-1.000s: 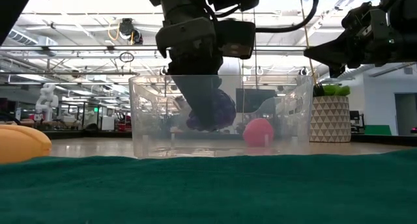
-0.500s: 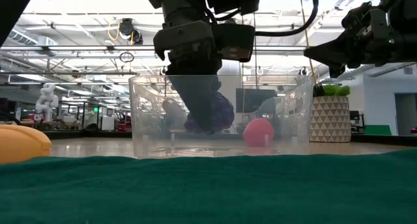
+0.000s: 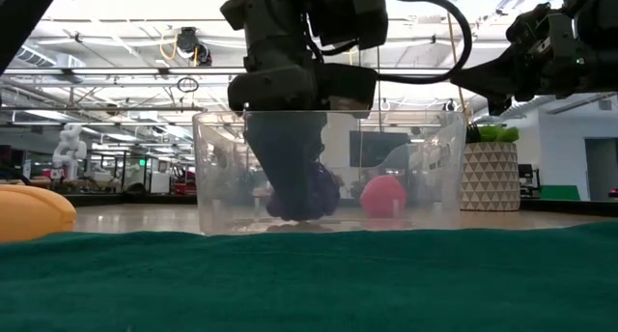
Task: Pick and placing Produce into tupperware
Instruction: Put the grapes into the transparent bin
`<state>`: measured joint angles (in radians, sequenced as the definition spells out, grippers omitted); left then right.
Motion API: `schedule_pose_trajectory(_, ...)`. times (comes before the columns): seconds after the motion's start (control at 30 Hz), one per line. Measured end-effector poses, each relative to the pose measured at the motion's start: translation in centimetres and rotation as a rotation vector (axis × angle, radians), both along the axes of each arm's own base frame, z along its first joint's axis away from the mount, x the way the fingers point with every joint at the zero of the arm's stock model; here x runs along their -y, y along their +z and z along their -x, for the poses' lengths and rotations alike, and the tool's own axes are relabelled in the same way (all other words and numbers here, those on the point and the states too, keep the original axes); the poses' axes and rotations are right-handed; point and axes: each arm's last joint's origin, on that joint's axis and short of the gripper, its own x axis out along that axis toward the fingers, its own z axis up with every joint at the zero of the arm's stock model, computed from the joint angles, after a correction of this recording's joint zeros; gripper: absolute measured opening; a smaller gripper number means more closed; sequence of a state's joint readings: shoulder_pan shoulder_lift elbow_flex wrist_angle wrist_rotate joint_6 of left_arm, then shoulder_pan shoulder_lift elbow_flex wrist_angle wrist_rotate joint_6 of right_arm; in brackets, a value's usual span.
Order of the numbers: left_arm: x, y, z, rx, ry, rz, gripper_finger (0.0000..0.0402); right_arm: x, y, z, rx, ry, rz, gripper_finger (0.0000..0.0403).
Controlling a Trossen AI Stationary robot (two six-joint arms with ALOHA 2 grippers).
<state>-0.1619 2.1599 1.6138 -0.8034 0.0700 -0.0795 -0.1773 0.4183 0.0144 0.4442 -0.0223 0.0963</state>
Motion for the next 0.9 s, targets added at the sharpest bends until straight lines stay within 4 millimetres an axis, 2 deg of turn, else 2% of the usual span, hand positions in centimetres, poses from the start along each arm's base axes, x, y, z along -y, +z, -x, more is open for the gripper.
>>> schedule_pose_trajectory(0.33, 0.01, -0.01, -0.01, 0.000, -0.001, 0.002, 0.0211, 0.00, -0.01, 0.00, -0.001, 0.000, 0.000, 0.0000)
schedule_pose_trajectory(0.67, -0.16, 0.02, -0.25, 0.025, 0.005, -0.010, 0.0279, 0.00, -0.01, 0.00, -0.001, 0.000, -0.001, 0.0000)
schedule_pose_trajectory(0.9, -0.17, 0.02, -0.25, 0.026, -0.004, -0.014, 0.0287, 0.00, -0.01, 0.00, -0.001, 0.000, -0.001, 0.0000)
